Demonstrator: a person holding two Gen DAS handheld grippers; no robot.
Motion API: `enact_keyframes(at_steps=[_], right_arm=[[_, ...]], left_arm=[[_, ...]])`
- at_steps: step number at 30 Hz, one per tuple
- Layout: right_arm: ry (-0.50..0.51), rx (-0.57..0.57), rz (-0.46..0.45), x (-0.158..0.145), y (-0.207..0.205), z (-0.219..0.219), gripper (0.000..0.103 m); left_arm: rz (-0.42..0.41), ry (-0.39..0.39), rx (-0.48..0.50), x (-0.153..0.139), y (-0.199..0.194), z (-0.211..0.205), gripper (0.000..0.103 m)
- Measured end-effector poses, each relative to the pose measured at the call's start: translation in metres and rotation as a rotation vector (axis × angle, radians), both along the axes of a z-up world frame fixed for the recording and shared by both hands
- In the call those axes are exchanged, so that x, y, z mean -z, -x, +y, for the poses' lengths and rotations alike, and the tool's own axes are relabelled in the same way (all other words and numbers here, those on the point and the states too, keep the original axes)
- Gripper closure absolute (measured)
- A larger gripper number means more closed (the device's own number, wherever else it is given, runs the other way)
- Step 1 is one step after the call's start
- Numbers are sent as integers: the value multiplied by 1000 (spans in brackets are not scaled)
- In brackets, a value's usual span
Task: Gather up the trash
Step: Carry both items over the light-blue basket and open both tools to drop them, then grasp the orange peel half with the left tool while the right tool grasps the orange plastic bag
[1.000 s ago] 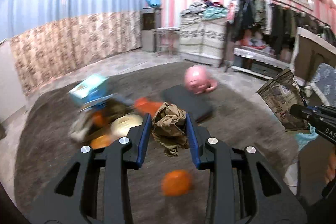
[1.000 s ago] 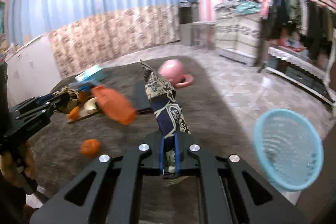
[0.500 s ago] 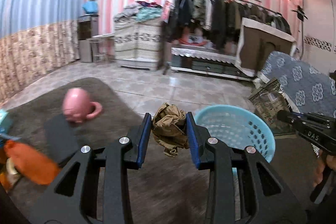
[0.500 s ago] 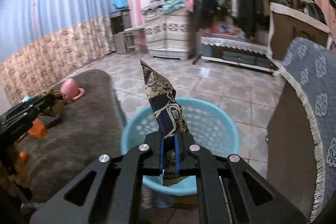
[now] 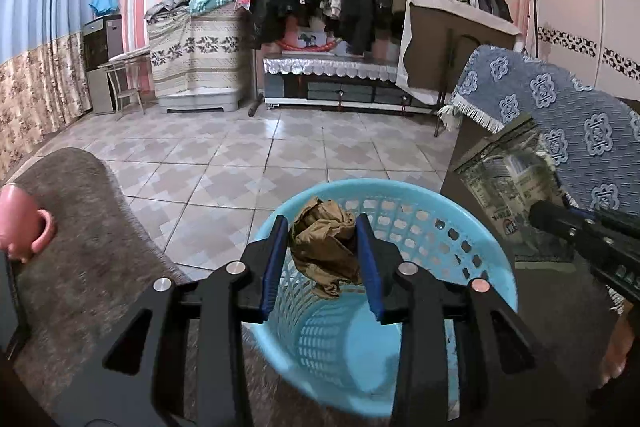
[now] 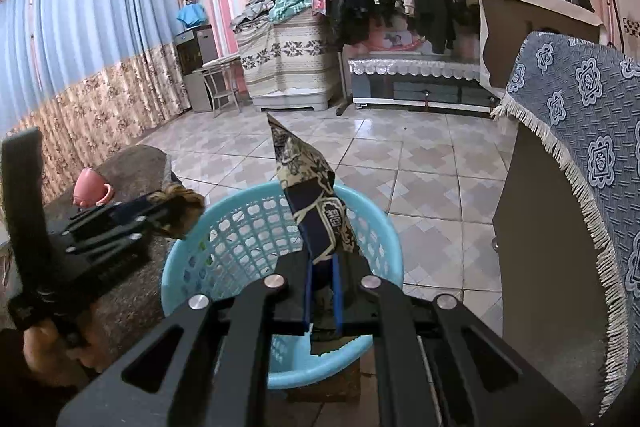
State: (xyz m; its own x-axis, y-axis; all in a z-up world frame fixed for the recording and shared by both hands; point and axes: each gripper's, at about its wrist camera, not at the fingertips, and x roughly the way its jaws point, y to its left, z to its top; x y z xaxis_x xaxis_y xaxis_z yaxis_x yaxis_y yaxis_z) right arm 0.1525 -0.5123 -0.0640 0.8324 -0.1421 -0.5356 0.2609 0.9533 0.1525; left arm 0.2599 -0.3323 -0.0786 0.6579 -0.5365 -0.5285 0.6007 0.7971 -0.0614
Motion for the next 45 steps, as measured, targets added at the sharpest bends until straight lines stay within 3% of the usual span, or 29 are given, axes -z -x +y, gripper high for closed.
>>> enact_keyframes(at_steps=[3, 6, 11, 20, 22, 23, 25, 27, 32, 36, 45], right_arm=[[8, 0, 0, 4, -3, 1, 95], [4, 0, 1, 6, -5, 1, 95], [3, -7, 14, 13, -14, 13, 95], [44, 27, 32, 26, -42, 36, 90], [66, 37, 45, 30, -49, 43, 77], [79, 40, 53, 32, -53, 45, 60], [92, 46, 61, 34, -57, 48, 42], [108, 62, 65, 36, -57, 50, 38], [125, 70, 42, 27, -48, 55, 11], [180, 73, 20, 12, -40, 68, 10], [207, 15, -31, -16, -24, 114, 10]], left_arm=[[26, 0, -14, 4, -18, -5, 45], [34, 8, -42, 0, -28, 1, 39], [-7, 13, -139, -6, -32, 26, 18], [-28, 6, -246, -21, -34, 70, 12], [-42, 3, -265, -25, -30, 79, 10], [-43, 1, -273, -27, -29, 83, 10], [-44, -6, -288, -30, -26, 90, 9], [-49, -13, -300, -33, -23, 100, 9], [-59, -10, -337, -41, -15, 125, 8], [-65, 16, -371, -48, -5, 152, 6], [-124, -8, -468, -64, 29, 212, 6]])
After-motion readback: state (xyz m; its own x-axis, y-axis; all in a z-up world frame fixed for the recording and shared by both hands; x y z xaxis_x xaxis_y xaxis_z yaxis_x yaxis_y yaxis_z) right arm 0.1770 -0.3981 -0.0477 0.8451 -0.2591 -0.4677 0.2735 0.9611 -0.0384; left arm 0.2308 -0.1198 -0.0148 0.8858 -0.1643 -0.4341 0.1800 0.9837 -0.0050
